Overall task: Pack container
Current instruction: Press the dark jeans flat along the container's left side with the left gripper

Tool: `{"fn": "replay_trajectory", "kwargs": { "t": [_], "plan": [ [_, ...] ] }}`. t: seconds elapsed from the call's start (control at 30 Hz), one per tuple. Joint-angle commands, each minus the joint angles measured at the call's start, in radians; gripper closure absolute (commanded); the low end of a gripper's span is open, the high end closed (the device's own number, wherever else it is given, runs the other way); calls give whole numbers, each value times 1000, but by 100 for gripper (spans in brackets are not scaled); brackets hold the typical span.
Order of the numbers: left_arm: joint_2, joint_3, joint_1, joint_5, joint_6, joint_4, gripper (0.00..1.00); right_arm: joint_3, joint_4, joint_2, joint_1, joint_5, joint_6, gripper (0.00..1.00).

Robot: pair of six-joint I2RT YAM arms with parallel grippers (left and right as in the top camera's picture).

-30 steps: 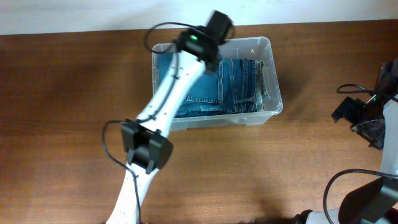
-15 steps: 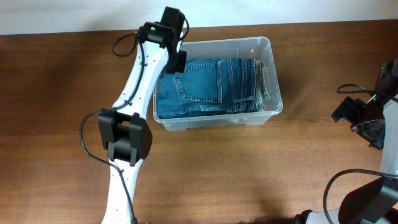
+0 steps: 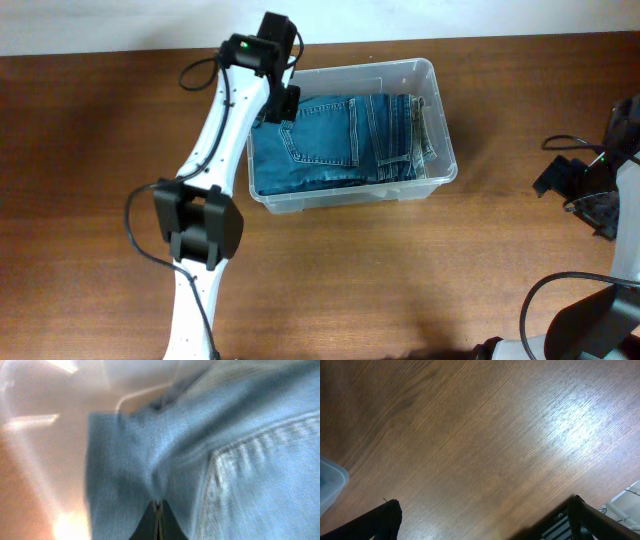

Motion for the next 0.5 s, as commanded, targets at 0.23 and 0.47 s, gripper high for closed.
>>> {"fn": "replay_trajectory", "kwargs": {
  "t": [0.23,0.47],
  "plan": [
    [-225,67,-6,131,15,-229,99,-1,0,0,-1,2,8,1],
    [-217,-57,-8,148,16,-262,99,-1,0,0,-1,2,8,2]
  ]
}}
